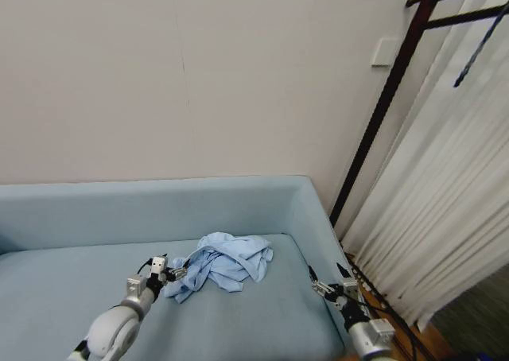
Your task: Pick up the clothes from the sofa and hang them on the clothes hanger.
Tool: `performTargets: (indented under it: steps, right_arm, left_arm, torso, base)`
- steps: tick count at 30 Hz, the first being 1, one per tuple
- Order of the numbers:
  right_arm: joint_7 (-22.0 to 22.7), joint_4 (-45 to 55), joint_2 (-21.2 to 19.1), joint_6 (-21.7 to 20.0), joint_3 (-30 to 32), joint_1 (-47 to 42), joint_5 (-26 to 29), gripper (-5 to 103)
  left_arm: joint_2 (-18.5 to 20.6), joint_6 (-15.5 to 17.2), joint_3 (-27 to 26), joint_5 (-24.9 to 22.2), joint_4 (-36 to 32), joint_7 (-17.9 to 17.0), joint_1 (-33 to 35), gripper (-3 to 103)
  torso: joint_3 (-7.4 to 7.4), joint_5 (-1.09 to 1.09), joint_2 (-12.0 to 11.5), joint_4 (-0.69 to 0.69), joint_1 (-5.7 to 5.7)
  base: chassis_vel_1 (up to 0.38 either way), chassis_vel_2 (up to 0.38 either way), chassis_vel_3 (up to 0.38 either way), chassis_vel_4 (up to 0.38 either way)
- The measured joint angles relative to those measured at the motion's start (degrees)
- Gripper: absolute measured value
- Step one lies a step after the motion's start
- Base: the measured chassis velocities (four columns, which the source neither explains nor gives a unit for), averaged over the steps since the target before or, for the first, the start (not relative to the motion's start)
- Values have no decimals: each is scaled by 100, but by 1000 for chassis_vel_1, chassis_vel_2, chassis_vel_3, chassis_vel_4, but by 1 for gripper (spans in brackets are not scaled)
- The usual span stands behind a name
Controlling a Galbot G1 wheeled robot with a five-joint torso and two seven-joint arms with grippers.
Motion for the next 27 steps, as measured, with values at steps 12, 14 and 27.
performTargets:
  steps: [12, 14, 27]
  right_arm:
    - [-23, 17, 131, 131, -58, -94, -186, 100]
    - [-34, 14, 135, 151, -30, -110, -191, 100]
    - [-125, -41, 58, 181, 149, -132, -166, 100]
  left_arm:
    - [-204, 176, 992, -125, 1292, -8, -1452, 102]
    - [-257, 177, 1090, -113, 1391, -7, -1558, 100]
    - [-517, 247, 1268, 567, 1479, -69, -1445, 56]
  torso:
    - [0, 1, 1, -2, 0]
    - [0, 1, 1, -2, 0]
    - [-1, 1, 1, 1, -1]
  base:
    - [0, 0, 0, 0]
    - [0, 0, 0, 0]
    - [0, 0, 0, 0]
